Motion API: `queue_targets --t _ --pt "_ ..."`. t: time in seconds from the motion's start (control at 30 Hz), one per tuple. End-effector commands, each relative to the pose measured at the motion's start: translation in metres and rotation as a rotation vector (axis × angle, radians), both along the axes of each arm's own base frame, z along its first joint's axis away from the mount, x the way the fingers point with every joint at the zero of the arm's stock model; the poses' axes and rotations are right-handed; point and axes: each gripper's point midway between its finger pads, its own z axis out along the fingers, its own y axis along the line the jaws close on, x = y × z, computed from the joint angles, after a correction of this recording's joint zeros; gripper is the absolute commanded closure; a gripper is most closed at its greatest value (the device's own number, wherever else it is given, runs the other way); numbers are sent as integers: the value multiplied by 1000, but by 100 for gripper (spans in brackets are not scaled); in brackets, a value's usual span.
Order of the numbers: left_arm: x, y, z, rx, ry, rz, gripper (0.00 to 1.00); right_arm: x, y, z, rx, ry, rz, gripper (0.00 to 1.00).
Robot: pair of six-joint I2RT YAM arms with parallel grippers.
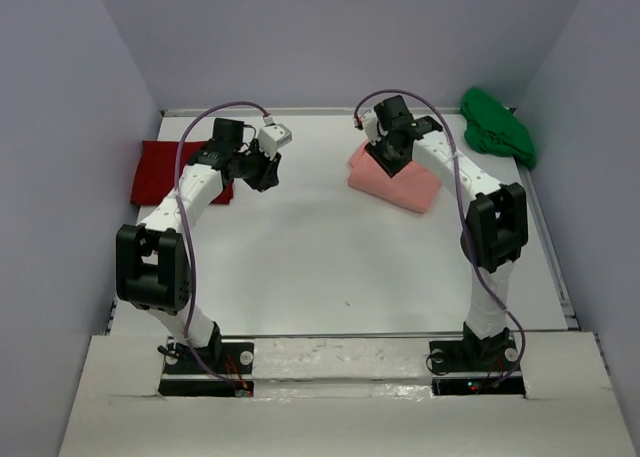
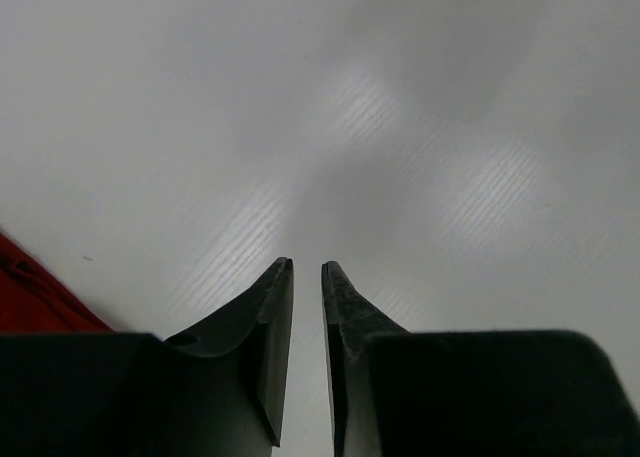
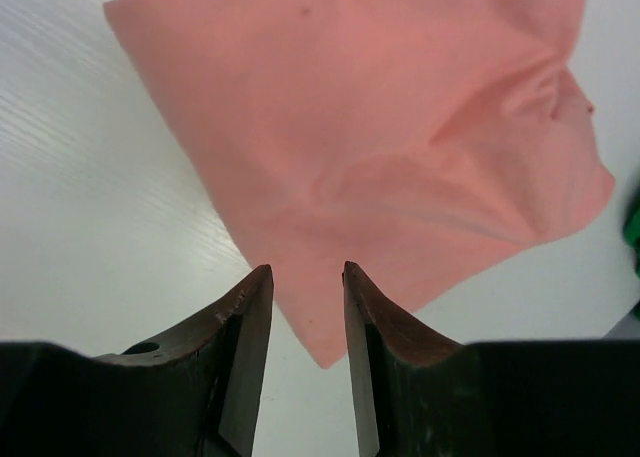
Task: Fold and stack the t-shirts
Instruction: Fold the tshirt
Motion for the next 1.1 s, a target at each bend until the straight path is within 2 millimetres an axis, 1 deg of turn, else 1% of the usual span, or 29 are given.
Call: queue_targets --t 0.0,0.03,0.13,0.17,0.2,0.23,0.27,0.3,0.33,0.4,0.47,0.5,0.53,0.57,0.6,0.63,0.67,0.7,0.77,0.9,1.07 --pt "11 12 20 -30 -28 44 72 3 26 -2 15 20 63 59" --pt "13 18 20 -32 -27 60 72 5 32 -15 3 42 76 58" --pt "15 27 22 -43 -27 79 70 15 50 -17 -11 22 116 55" --pt "14 31 22 -51 -21 83 69 15 57 -28 -28 43 131 53" --pt "14 33 21 -53 -18 87 69 19 57 -31 -35 41 129 53" --pt "13 34 18 -51 -11 92 69 24 64 -26 -33 20 134 53" --pt "13 36 17 -51 -5 95 69 25 69 -37 -47 31 140 54" --pt "12 37 15 -49 -2 91 69 27 74 -40 -57 28 141 56" --pt "11 37 13 -50 5 92 68 31 74 -44 -64 26 133 60" --pt "9 37 12 -54 8 85 68 40 74 -54 -86 22 115 64" --pt "8 36 11 -57 11 79 68 42 82 -61 -84 27 127 66" --pt "7 35 11 -59 13 73 68 43 83 -72 -91 42 128 67" --pt "7 36 10 -56 17 73 67 41 88 -78 -95 50 138 67" --pt "7 35 10 -57 18 72 67 42 88 -83 -100 56 137 67" --pt "6 35 9 -57 21 68 67 41 87 -94 -109 76 136 67" --pt "6 35 8 -57 24 68 67 40 87 -94 -108 78 136 67" --pt "5 35 6 -55 30 67 67 39 87 -103 -115 95 137 66" --pt "5 36 5 -51 31 67 67 36 90 -107 -122 100 145 64" --pt "3 35 3 -53 38 59 67 35 90 -114 -129 112 147 61" --pt "0 35 0 -52 50 53 67 33 88 -115 -138 120 150 58" --pt "-1 33 -1 -59 58 43 67 29 88 -107 -133 130 168 53"
